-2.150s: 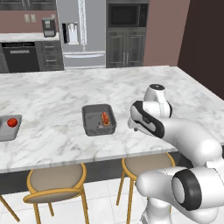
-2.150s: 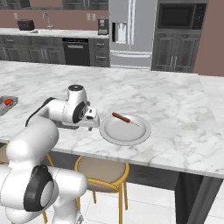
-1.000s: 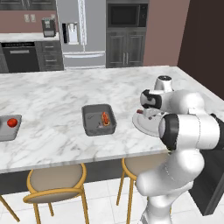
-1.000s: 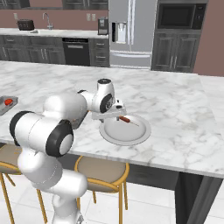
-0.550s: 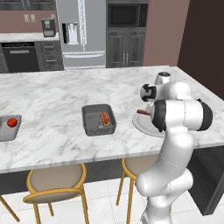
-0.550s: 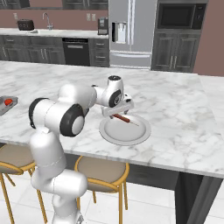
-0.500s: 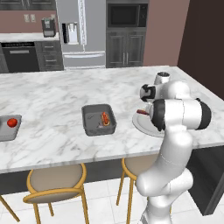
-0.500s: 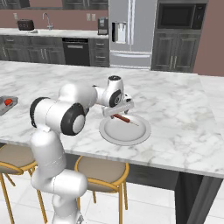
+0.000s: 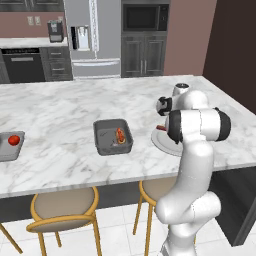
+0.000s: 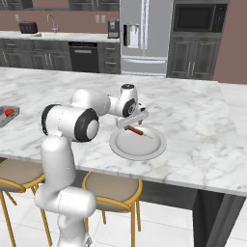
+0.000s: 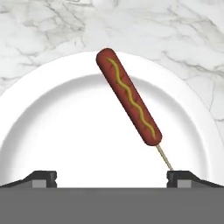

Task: Place one cooked food and one vegetable from the large plate to each tupperware container.

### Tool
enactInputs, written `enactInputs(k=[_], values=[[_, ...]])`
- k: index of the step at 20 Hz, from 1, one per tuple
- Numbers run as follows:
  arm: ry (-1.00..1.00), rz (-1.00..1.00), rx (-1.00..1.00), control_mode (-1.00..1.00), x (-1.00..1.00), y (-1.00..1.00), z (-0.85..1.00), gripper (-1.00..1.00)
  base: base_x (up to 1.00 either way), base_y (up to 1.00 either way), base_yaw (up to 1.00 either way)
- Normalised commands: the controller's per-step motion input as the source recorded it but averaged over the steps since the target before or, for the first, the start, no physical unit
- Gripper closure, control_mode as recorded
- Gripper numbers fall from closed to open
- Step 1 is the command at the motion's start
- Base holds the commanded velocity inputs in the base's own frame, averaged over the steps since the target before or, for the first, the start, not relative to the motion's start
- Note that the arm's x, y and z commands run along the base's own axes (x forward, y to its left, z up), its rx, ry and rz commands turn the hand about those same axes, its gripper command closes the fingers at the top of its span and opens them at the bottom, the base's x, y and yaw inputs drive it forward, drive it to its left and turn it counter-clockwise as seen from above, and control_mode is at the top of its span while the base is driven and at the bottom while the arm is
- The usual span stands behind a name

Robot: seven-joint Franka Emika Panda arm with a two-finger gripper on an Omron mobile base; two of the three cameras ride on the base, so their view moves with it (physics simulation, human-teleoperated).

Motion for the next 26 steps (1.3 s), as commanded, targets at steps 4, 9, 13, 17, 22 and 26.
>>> enactInputs(k=[4,9,13,17,22,26], values=[[-0.02,0.0,0.0,-1.0,0.31,0.0,-0.36,-1.0,0.0,0.0,0.0],[-0.01,0.0,0.0,-1.0,0.36,0.0,-0.23,-1.0,0.0,0.0,0.0],[0.0,0.0,0.0,-1.0,0.19,-0.03,-0.2,-1.0,0.0,0.0,0.0],[0.0,0.0,-0.02,-1.0,0.19,-0.01,-0.17,-1.0,0.0,0.0,0.0],[0.01,0.0,-0.01,-1.0,0.12,-0.01,-0.2,-1.0,0.0,0.0,0.0],[0.07,0.0,0.0,-1.0,0.01,-0.01,-0.14,-1.0,0.0,0.0,0.0]])
